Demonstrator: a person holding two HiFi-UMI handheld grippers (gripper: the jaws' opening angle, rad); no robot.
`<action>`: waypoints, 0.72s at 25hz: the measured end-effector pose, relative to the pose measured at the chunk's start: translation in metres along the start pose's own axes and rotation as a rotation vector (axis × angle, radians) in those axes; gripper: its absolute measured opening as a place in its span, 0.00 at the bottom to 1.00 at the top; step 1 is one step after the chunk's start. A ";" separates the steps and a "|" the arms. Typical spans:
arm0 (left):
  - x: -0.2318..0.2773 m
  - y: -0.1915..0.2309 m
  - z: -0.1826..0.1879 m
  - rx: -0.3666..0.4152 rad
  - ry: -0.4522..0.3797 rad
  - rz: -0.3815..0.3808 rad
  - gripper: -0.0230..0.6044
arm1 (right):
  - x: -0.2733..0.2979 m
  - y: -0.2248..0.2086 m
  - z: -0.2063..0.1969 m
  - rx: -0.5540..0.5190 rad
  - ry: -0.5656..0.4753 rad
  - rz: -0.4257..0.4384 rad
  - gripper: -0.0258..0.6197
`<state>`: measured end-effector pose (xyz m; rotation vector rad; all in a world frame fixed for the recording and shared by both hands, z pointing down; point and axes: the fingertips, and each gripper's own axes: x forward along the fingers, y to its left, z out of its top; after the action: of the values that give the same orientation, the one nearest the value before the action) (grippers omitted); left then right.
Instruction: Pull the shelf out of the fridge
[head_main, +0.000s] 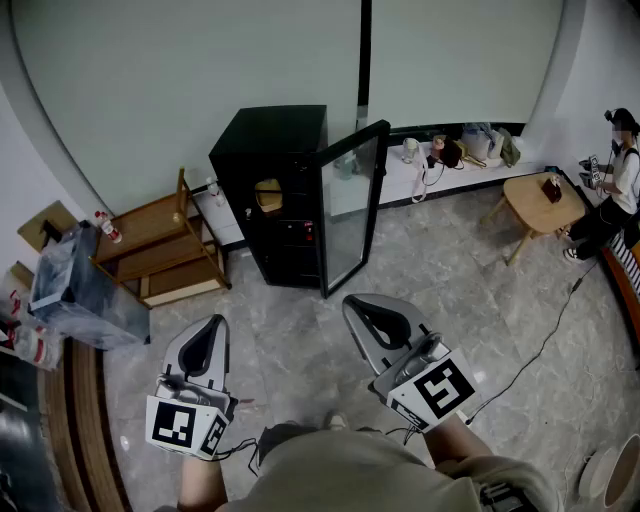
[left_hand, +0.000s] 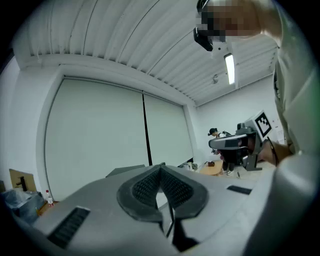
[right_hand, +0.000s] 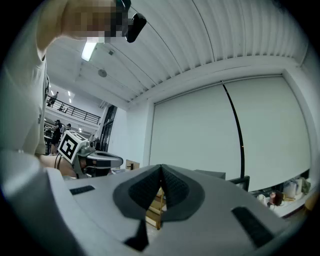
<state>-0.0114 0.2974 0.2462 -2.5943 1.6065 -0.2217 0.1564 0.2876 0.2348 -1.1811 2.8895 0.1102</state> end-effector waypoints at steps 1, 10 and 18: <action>-0.001 -0.002 0.000 0.003 0.000 -0.001 0.05 | -0.002 0.000 0.000 0.000 -0.001 -0.001 0.03; 0.002 -0.009 -0.003 0.020 0.007 0.001 0.05 | -0.013 -0.011 0.000 0.036 -0.033 -0.030 0.03; 0.010 -0.010 0.005 -0.003 -0.023 0.002 0.05 | -0.019 -0.024 -0.002 0.020 -0.019 -0.071 0.04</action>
<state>0.0026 0.2931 0.2440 -2.5875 1.6023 -0.1889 0.1865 0.2833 0.2358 -1.2707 2.8215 0.0904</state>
